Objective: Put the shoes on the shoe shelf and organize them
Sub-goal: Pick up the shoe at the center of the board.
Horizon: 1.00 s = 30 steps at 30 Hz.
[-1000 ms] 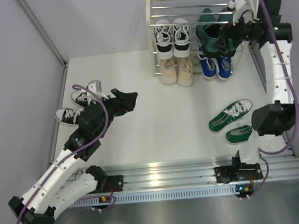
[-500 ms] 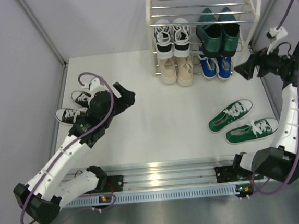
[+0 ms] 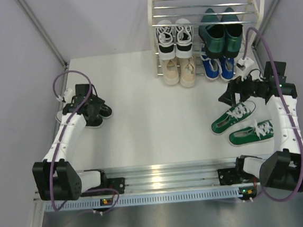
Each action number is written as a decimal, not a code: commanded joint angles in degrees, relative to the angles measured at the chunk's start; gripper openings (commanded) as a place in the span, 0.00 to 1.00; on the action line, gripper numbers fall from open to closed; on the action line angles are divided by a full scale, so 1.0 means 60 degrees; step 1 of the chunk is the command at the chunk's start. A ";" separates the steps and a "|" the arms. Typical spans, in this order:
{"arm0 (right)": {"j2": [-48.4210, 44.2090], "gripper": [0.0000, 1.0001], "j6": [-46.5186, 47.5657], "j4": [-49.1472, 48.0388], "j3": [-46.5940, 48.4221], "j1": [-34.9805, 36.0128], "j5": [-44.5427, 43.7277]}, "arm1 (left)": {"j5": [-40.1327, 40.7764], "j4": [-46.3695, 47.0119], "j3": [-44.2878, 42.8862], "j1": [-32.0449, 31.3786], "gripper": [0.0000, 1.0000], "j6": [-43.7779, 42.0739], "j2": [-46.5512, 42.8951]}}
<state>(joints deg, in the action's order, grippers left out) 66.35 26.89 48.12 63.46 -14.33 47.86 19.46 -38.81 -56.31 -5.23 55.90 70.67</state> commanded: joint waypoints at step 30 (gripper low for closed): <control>-0.0364 0.89 -0.0190 -0.1150 -0.0616 0.1377 0.0037 | -0.2468 0.3935 -0.0120 0.3641 0.41 -0.1771 0.3248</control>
<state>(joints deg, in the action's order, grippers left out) 65.98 25.34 43.66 60.27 -7.11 46.63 4.23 -19.88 -55.18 16.03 48.64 87.55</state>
